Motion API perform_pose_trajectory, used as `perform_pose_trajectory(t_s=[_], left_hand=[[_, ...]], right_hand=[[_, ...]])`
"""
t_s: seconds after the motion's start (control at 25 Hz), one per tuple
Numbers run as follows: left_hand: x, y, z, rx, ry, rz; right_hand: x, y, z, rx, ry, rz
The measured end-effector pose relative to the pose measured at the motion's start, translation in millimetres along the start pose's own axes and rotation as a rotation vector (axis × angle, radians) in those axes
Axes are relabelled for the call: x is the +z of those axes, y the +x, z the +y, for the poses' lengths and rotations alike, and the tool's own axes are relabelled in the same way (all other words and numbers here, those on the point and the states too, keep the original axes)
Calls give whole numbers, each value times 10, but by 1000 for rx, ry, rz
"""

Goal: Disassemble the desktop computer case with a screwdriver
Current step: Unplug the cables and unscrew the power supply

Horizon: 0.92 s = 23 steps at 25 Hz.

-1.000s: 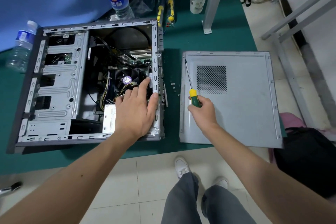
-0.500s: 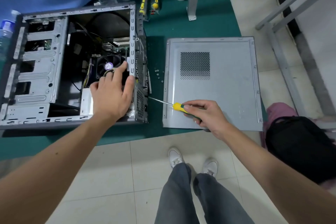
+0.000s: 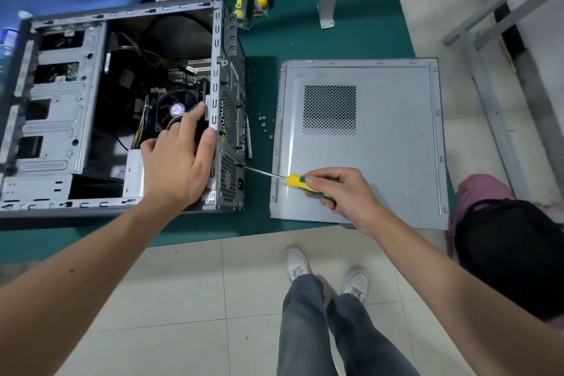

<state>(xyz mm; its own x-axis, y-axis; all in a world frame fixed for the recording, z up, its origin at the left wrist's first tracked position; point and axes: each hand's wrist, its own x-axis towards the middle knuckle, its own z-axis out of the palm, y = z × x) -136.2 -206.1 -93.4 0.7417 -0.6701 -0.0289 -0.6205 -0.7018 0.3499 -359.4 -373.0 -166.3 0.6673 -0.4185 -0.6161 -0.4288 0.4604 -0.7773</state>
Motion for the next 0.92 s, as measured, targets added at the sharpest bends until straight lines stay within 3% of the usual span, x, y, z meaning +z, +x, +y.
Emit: perform_pose_trajectory(t_s=[0.92], left_hand=[[-23, -8, 38, 3, -17, 6]], right_hand=[[-140, 232, -99, 33, -15, -85]])
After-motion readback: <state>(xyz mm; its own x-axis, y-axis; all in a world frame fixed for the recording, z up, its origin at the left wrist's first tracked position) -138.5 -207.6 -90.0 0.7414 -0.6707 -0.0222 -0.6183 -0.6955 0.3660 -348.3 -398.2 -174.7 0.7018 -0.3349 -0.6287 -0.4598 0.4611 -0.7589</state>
